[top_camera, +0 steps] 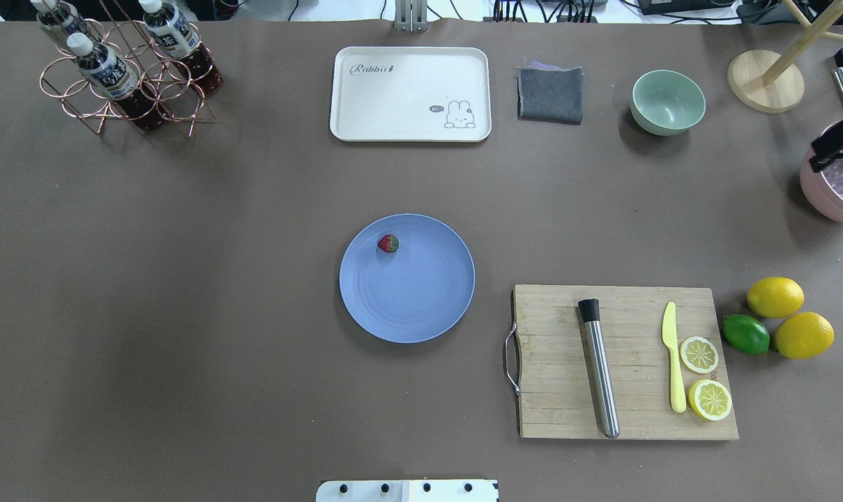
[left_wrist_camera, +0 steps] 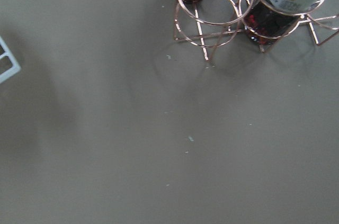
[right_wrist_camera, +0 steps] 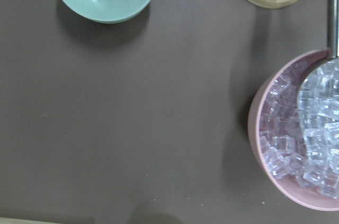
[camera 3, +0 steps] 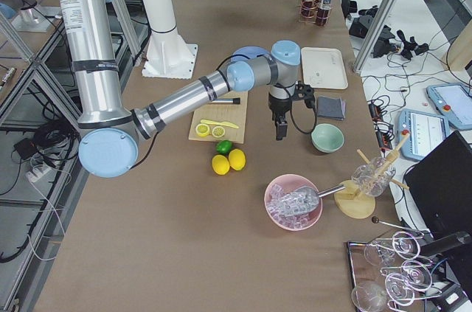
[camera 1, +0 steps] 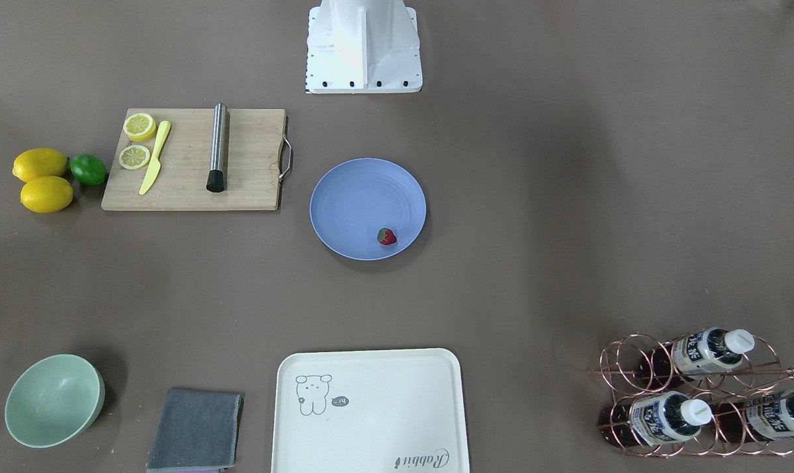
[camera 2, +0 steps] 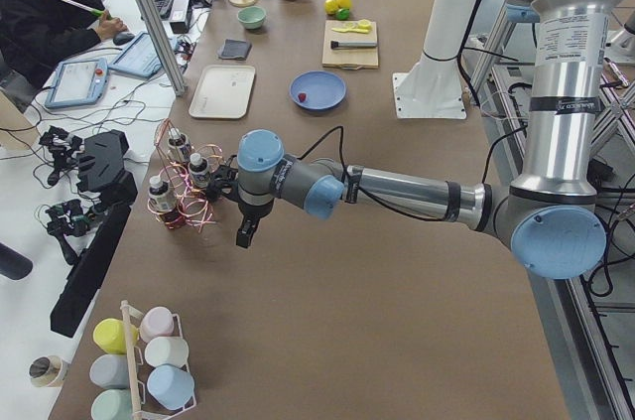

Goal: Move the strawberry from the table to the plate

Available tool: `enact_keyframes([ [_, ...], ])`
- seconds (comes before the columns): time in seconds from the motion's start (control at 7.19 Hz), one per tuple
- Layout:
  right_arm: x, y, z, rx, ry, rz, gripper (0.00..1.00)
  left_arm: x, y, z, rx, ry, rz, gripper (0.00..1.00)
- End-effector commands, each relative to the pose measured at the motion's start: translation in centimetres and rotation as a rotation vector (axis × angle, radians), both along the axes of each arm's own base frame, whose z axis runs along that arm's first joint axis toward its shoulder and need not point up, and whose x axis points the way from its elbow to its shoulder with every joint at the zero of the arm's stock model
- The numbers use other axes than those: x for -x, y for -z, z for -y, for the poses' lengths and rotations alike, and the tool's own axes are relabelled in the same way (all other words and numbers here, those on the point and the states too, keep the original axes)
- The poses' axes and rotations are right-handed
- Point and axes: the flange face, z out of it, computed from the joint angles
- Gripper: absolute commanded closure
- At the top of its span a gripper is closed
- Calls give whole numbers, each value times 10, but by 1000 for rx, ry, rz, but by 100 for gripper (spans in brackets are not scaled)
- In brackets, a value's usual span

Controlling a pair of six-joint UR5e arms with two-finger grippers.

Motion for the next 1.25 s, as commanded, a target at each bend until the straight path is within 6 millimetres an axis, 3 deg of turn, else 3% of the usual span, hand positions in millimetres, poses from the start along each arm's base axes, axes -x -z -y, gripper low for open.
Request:
enact_keyframes([
  [0.0, -83, -97, -34, 50, -26, 84, 0, 26, -25, -16, 49, 4, 17, 2],
  [0.14, -104, -130, -41, 50, -66, 123, 0, 26, -36, -25, 68, 4, 18, 2],
  [0.28, -111, -144, -41, 44, -80, 125, 0, 27, -38, -26, 72, 4, 18, 2],
  [1.11, -116, -149, -40, 58, -96, 125, 0, 26, -39, -22, 74, 4, 18, 2],
])
